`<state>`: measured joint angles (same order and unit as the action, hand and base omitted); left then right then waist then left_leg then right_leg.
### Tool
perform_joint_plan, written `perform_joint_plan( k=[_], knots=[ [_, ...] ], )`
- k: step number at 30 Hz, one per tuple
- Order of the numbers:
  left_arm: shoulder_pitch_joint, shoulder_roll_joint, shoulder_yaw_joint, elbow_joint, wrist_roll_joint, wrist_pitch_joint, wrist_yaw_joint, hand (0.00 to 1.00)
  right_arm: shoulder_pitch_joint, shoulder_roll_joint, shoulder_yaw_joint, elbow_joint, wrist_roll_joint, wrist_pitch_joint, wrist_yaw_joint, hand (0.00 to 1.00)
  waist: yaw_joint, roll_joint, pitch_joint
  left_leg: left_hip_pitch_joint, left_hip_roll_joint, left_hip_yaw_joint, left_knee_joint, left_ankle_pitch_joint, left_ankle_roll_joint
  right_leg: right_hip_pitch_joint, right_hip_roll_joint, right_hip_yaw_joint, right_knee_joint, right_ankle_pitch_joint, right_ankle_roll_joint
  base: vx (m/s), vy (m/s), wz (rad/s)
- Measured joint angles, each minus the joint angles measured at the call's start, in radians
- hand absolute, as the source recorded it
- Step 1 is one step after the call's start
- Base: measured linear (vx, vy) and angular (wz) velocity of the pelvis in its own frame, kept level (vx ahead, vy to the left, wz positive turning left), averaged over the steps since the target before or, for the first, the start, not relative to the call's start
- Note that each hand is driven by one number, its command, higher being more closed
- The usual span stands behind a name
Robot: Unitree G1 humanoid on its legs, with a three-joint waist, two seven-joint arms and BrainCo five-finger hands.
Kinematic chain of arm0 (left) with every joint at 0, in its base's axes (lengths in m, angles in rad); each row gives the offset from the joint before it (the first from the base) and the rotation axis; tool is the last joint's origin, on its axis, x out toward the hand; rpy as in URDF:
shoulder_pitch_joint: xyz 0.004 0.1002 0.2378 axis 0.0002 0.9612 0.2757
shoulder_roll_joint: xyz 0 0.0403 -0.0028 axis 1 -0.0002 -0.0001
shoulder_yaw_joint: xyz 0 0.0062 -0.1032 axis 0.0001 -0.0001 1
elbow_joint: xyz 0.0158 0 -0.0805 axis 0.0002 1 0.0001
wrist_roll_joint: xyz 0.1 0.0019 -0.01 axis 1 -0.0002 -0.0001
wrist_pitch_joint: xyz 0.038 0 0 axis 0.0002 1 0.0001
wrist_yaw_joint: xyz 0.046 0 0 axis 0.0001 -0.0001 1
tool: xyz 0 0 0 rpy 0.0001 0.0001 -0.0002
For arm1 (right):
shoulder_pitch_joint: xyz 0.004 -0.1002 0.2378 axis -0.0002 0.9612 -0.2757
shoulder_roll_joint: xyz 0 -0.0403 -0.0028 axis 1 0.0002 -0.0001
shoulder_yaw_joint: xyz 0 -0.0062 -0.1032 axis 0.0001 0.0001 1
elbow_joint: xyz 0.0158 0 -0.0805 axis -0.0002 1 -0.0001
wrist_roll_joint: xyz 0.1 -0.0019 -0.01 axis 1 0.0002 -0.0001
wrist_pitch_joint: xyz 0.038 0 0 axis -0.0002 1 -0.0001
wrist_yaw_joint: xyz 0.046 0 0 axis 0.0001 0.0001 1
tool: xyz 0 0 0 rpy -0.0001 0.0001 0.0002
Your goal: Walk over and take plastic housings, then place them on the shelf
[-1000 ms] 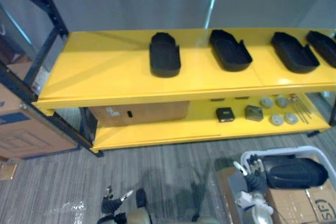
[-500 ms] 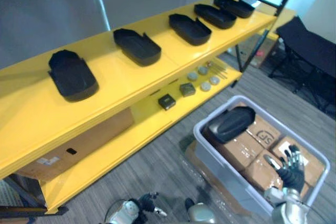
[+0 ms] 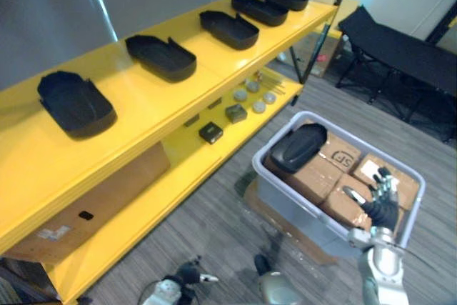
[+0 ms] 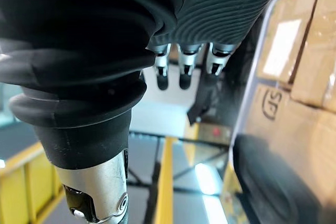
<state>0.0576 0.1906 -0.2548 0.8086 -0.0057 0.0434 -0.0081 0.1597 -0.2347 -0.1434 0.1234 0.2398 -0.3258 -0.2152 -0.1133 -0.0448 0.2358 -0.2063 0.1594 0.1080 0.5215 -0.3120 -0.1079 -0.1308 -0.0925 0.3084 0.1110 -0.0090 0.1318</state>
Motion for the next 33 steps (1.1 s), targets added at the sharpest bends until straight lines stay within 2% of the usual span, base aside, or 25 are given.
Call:
perform_joint_plan(
  k=[2,4,6,7,8,10,12,13,14,15,16,17,18,20,21,22,23,24,25,26,28,29,30,31,33],
  knots=[
    [0.0,-0.003,0.017,0.0,-0.035,-0.023,0.009,0.0,-0.038,-0.007,0.016,0.0,0.003,0.01,0.0,0.0,0.017,0.016,0.017,-0.008,-0.005,-0.011,0.013,-0.004,-0.002,0.003,0.0,-0.009,-0.001,0.002,0.005,0.0,0.062,0.17],
    [0.0,-0.018,0.019,-0.004,-0.033,-0.062,0.033,0.0,-0.073,-0.014,0.022,0.002,0.024,0.019,0.002,0.0,0.027,0.047,0.036,-0.037,-0.006,-0.037,0.034,-0.006,-0.001,0.002,0.0,-0.031,0.004,0.001,0.008,0.05,0.041,0.24],
    [-0.001,-0.026,0.027,-0.012,-0.032,-0.096,0.034,0.0,-0.088,-0.014,0.022,0.013,0.025,0.026,-0.006,0.0,0.031,0.069,0.061,-0.058,-0.005,-0.075,0.088,-0.025,0.003,0.0,0.011,-0.053,0.04,-0.01,0.038,0.05,0.051,0.28],
    [-0.008,-0.029,0.036,-0.028,-0.022,-0.111,0.022,0.0,-0.091,-0.013,0.021,0.025,0.03,0.027,-0.021,0.0,0.046,0.077,0.09,-0.057,-0.004,-0.104,0.139,-0.052,0.005,-0.007,0.025,-0.051,0.104,-0.023,0.052,0.03,0.083,-0.01],
    [-0.008,-0.029,0.038,-0.042,-0.014,-0.117,0.016,0.0,-0.091,-0.003,0.021,0.034,0.049,0.027,-0.033,0.0,0.049,0.081,0.107,-0.056,-0.001,-0.117,0.168,-0.07,0.011,-0.015,0.039,-0.043,0.141,-0.024,0.052,0.01,0.094,-0.15],
    [-0.013,-0.018,0.041,-0.059,-0.014,-0.129,-0.008,0.0,-0.062,0.043,0.014,0.04,0.087,0.019,-0.05,0.0,0.046,0.07,0.138,-0.056,0.003,-0.107,0.219,-0.099,0.028,-0.039,0.059,-0.027,0.21,-0.024,0.052,-0.08,0.18,-0.38],
    [-0.014,-0.005,0.062,-0.092,0.011,-0.119,-0.018,0.0,0.018,0.098,0.018,0.013,0.099,0.015,-0.04,0.0,0.048,0.041,0.168,-0.039,0.004,-0.061,0.26,-0.13,0.054,-0.043,0.043,-0.057,0.24,-0.023,0.051,-0.13,0.185,-0.6],
    [-0.014,-0.003,0.088,-0.107,0.037,-0.104,-0.018,0.0,0.058,0.115,0.023,-0.012,0.092,0.016,-0.024,0.0,0.055,0.024,0.179,-0.019,0.001,-0.032,0.265,-0.138,0.067,-0.043,0.022,-0.098,0.241,-0.004,0.044,-0.15,0.156,-0.9],
    [-0.012,-0.001,0.113,-0.113,0.057,-0.074,-0.014,0.0,0.097,0.115,0.031,-0.042,0.08,0.016,0.004,0.0,0.057,0.019,0.183,-0.003,0.014,0.016,0.256,-0.141,0.09,-0.042,0.008,-0.148,0.19,0.074,0.02,-0.22,0.187,-1.13],
    [-0.004,0.0,0.136,-0.111,0.054,-0.043,-0.01,0.0,0.108,0.112,0.034,-0.053,0.078,0.016,0.024,0.0,0.055,0.026,0.184,-0.002,0.036,0.056,0.242,-0.135,0.114,-0.043,0.003,-0.179,0.173,0.098,-0.007,-0.29,0.221,-1.15],
    [0.0,0.005,0.163,-0.1,0.052,-0.019,-0.004,0.0,0.11,0.111,0.035,-0.059,0.066,0.016,0.031,0.0,0.048,0.03,0.187,0.005,0.049,0.085,0.22,-0.124,0.137,-0.05,0.004,-0.243,0.245,0.08,-0.009,-0.25,0.182,-0.85],
    [0.001,0.018,0.181,-0.088,0.051,-0.017,0.001,0.0,0.108,0.109,0.036,-0.059,0.054,0.016,0.035,0.0,0.053,0.029,0.186,0.019,0.057,0.107,0.2,-0.113,0.147,-0.051,0.001,-0.267,0.29,0.065,-0.019,-0.2,0.172,-0.93],
    [0.016,0.034,0.22,-0.061,0.052,-0.018,0.008,0.0,0.085,0.099,0.049,-0.059,0.032,0.015,0.041,0.0,0.075,0.029,0.185,0.045,0.072,0.157,0.149,-0.081,0.156,-0.047,-0.01,-0.317,0.39,0.035,-0.063,-0.19,0.168,-1.04],
    [0.083,0.04,0.287,-0.011,0.04,-0.021,0.023,0.0,0.021,0.067,0.089,-0.059,0.019,0.009,0.037,0.0,0.093,0.031,0.173,0.081,0.094,0.229,0.062,-0.029,0.158,-0.038,-0.057,-0.401,0.523,-0.024,-0.116,-0.15,0.128,-1.18],
    [0.126,0.039,0.344,0.006,0.014,-0.018,0.049,0.0,-0.024,0.045,0.113,-0.058,0.019,0.007,0.029,0.0,0.116,0.033,0.159,0.089,0.113,0.279,0.013,0.0,0.155,-0.03,-0.096,-0.45,0.575,-0.041,-0.139,-0.09,0.035,-1.31],
    [0.167,0.039,0.376,0.045,0.001,-0.015,0.068,0.0,-0.065,0.032,0.135,-0.054,0.019,0.008,0.018,0.0,0.136,0.029,0.155,0.105,0.126,0.33,-0.031,0.021,0.14,-0.006,-0.137,-0.489,0.592,-0.044,-0.143,-0.1,0.012,-1.12],
    [0.172,0.039,0.379,0.048,-0.001,-0.015,0.07,0.0,-0.069,0.032,0.136,-0.054,0.019,0.009,0.017,0.0,0.138,0.028,0.154,0.105,0.128,0.334,-0.034,0.022,0.138,-0.004,-0.141,-0.492,0.592,-0.044,-0.143,-0.11,-0.033,-1.31],
    [0.24,0.037,0.416,0.086,-0.043,-0.008,0.073,0.0,-0.112,0.032,0.153,-0.052,0.019,0.021,0.014,0.0,0.163,0.018,0.132,0.104,0.14,0.389,-0.07,0.044,0.11,0.019,-0.181,-0.507,0.574,-0.042,-0.141,-0.1,-0.073,-1.15],
    [0.276,0.036,0.441,0.112,-0.072,-0.005,0.071,0.0,-0.126,0.032,0.158,-0.052,0.018,0.03,0.013,0.0,0.171,0.012,0.122,0.092,0.143,0.401,-0.076,0.055,0.09,0.048,-0.2,-0.506,0.526,-0.038,-0.138,-0.09,-0.092,-1.26],
    [0.29,0.034,0.451,0.123,-0.074,-0.004,0.068,0.0,-0.126,0.032,0.16,-0.052,0.018,0.036,0.012,0.0,0.172,0.01,0.116,0.081,0.145,0.402,-0.074,0.06,0.079,0.056,-0.204,-0.505,0.497,-0.033,-0.133,-0.09,-0.136,-0.76],
    [0.31,0.016,0.492,0.157,-0.073,-0.01,0.047,0.0,-0.117,0.035,0.176,-0.049,0.004,0.083,-0.005,0.0,0.179,-0.007,0.096,0.034,0.179,0.428,-0.027,0.069,0.039,0.064,-0.195,-0.512,0.361,0.018,-0.075,-0.08,-0.199,-0.65],
    [0.312,0.016,0.499,0.157,-0.068,-0.015,0.039,0.0,-0.113,0.037,0.176,-0.049,-0.001,0.095,-0.004,0.0,0.179,-0.016,0.093,0.019,0.187,0.424,0.008,0.074,0.039,0.062,-0.187,-0.524,0.325,0.041,-0.058,-0.06,-0.256,-0.78],
    [0.309,0.0,0.512,0.153,-0.054,-0.022,0.025,0.0,-0.105,0.032,0.172,-0.03,0.0,0.118,-0.004,0.0,0.181,-0.008,0.092,-0.03,0.204,0.338,0.086,0.078,0.043,0.063,-0.168,-0.525,0.296,-0.035,0.012,-0.06,-0.306,-0.99],
    [0.295,-0.033,0.51,0.154,-0.057,-0.025,0.022,0.0,-0.111,0.029,0.168,-0.007,0.0,0.135,-0.004,0.0,0.181,0.001,0.098,-0.054,0.208,0.261,0.104,0.078,0.042,0.061,-0.15,-0.522,0.262,-0.082,0.039,-0.06,-0.303,-1.1],
    [0.272,-0.078,0.48,0.149,-0.077,-0.06,0.015,0.0,-0.108,0.017,0.147,0.034,0.001,0.135,-0.004,0.0,0.158,0.022,0.117,-0.056,0.206,0.214,0.077,0.093,0.016,0.036,-0.126,-0.498,0.227,-0.102,0.055,-0.06,-0.245,-0.99]
  ],
)
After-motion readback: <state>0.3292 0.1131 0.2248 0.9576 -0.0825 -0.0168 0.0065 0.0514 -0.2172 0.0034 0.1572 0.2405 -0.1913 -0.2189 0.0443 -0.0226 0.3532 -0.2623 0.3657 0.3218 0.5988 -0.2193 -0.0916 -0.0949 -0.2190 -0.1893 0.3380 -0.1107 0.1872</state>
